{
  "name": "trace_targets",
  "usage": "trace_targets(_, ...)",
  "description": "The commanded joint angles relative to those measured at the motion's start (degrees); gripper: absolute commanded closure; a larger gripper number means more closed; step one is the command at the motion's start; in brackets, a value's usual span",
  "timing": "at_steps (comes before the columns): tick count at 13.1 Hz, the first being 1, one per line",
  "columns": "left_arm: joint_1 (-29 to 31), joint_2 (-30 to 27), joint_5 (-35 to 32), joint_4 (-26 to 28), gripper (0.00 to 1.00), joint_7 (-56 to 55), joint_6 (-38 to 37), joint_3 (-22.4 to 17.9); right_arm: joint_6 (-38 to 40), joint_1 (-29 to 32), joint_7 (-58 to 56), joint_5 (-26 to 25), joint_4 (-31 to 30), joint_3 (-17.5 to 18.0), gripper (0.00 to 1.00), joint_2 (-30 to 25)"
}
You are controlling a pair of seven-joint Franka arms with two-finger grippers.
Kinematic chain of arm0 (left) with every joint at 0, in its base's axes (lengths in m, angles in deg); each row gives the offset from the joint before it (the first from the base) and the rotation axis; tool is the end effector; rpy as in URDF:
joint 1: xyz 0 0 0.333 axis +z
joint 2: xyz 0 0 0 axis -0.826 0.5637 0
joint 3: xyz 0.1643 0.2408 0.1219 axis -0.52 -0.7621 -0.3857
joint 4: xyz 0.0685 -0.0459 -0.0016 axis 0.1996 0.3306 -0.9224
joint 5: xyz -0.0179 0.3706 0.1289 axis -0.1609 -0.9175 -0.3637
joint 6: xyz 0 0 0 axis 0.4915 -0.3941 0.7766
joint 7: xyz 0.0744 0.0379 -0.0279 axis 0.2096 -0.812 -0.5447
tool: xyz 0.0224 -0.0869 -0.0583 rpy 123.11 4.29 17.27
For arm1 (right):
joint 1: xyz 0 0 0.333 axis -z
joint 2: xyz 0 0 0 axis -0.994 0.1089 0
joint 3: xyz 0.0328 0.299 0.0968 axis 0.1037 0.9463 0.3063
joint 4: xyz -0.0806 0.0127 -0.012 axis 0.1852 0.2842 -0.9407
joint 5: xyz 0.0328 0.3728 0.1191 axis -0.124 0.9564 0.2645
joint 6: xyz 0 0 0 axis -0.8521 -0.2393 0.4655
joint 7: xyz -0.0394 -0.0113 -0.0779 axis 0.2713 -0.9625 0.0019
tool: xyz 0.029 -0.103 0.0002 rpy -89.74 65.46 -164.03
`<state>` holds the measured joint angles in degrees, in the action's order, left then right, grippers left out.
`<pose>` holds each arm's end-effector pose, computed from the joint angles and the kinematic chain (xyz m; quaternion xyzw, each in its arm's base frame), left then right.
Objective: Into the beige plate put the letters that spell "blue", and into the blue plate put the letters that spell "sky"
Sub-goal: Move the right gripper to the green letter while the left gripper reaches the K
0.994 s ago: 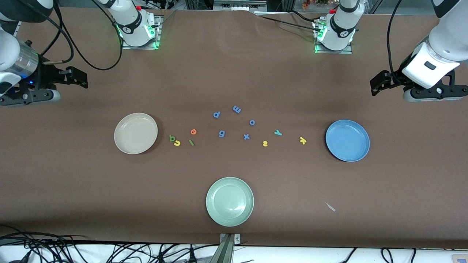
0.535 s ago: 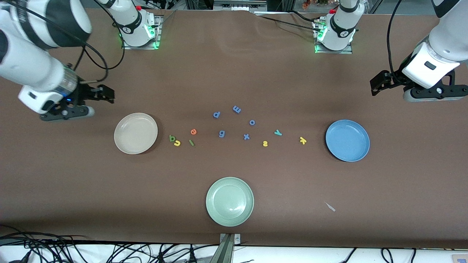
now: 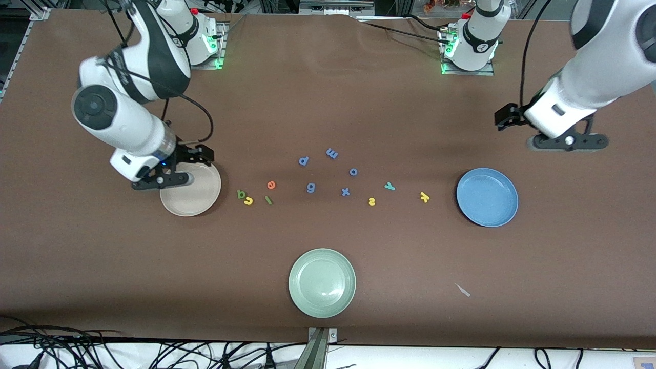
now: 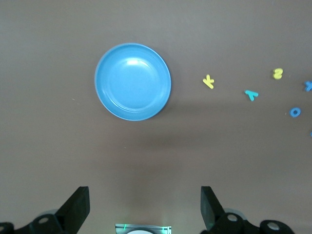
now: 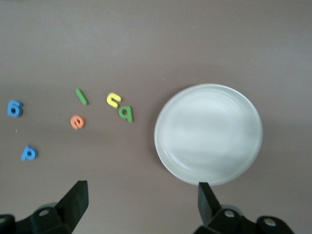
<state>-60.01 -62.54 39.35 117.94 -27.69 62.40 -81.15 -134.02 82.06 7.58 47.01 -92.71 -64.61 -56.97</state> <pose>0.5515 -0.1097 0.5310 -0.9933 0.0129 0.1091 0.0355 0.5845 0.1816 0.3802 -0.9967 -0.0676 0.0410 0.0172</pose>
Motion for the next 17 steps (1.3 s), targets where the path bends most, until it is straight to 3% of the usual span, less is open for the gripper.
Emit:
trace_targets(1,-0.16,6.10,0.60,-1.04,0.00,0.27,2.39,0.03,-7.56,0.28,0.82,-0.52,-1.38,1.96,0.01,5.44)
trace_targets(5,-0.42,14.80,3.41,-1.04,0.00,-4.20,9.68,0.12,-11.28,0.19,0.91,-7.10,-2.34,3.46,0.01,9.94)
trace_targets(8,-1.65,20.52,2.80,-0.60,0.00,-14.02,14.88,0.21,-18.37,0.19,0.82,-11.93,-4.72,3.90,0.01,13.19)
trace_targets(14,-5.78,27.64,2.45,0.37,0.05,-38.97,23.14,0.29,-26.48,-0.07,0.64,-12.48,-4.37,5.57,0.01,17.33)
trace_targets(17,-7.72,29.06,2.36,2.64,0.06,-46.02,28.93,0.21,-27.89,-0.07,-0.32,-13.00,-4.90,5.66,0.01,18.03)
